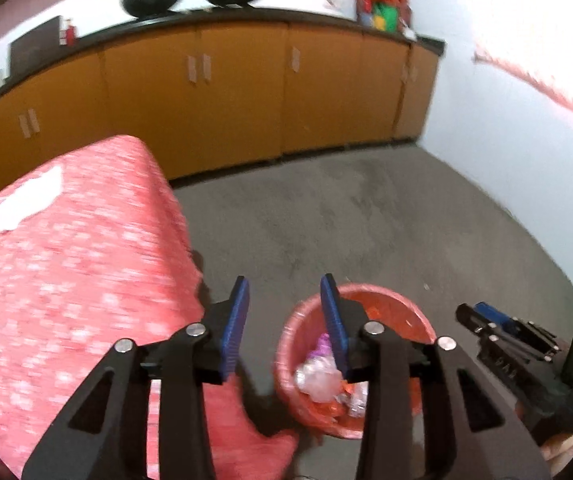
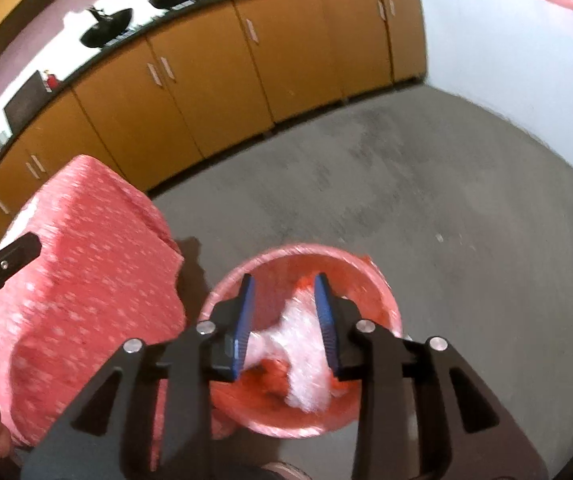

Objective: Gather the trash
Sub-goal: 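Open both tools to drop the bubble wrap and clear bag into the basket, then move both tools back over the table toward the remaining items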

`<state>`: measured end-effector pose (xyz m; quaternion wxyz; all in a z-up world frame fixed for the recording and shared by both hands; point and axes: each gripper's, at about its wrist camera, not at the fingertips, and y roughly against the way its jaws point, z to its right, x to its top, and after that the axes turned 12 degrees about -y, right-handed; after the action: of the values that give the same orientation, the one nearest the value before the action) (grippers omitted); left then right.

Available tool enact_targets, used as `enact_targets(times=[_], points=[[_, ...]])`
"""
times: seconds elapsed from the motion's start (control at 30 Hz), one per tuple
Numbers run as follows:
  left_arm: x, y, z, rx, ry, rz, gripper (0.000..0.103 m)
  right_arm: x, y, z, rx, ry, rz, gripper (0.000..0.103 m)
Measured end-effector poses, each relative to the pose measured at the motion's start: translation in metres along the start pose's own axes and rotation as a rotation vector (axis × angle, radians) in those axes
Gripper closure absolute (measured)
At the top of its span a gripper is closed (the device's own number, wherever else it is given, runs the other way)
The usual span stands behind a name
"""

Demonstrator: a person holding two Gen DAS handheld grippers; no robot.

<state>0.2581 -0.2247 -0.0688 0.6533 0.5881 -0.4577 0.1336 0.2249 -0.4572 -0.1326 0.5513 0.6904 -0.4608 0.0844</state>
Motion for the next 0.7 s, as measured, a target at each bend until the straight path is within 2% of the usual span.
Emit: enact_targets(times=[0.07, 0.17, 0.3, 0.47, 0.53, 0.6, 0.7], points=[[-0.002, 0.014, -0.027, 0.036, 0.026, 0.021, 0.063, 0.005, 0.008, -0.023, 0.039, 0.024, 0.02, 0.069], [-0.007, 0.033, -0.076, 0.127, 0.053, 0.052, 0.059, 0.012, 0.014, -0.06, 0.102, 0.057, 0.034, 0.066], [-0.024, 0.063, -0.155, 0.301, 0.111, 0.067, 0.053, 0.014, 0.018, -0.126, 0.194, 0.121, 0.04, 0.063], [-0.051, 0.088, -0.239, 0.516, 0.209, 0.05, 0.044, 0.002, 0.015, -0.209, 0.286, 0.19, 0.027, 0.051], [-0.064, 0.093, -0.27, 0.569, 0.256, 0.037, 0.038, -0.004, 0.012, -0.238, 0.313, 0.205, 0.023, 0.04], [-0.073, 0.091, -0.292, 0.601, 0.297, 0.021, 0.036, -0.017, 0.006, -0.268, 0.344, 0.22, 0.001, 0.039], [-0.08, 0.082, -0.319, 0.602, 0.339, 0.002, 0.036, -0.035, -0.005, -0.306, 0.358, 0.262, -0.027, 0.039]])
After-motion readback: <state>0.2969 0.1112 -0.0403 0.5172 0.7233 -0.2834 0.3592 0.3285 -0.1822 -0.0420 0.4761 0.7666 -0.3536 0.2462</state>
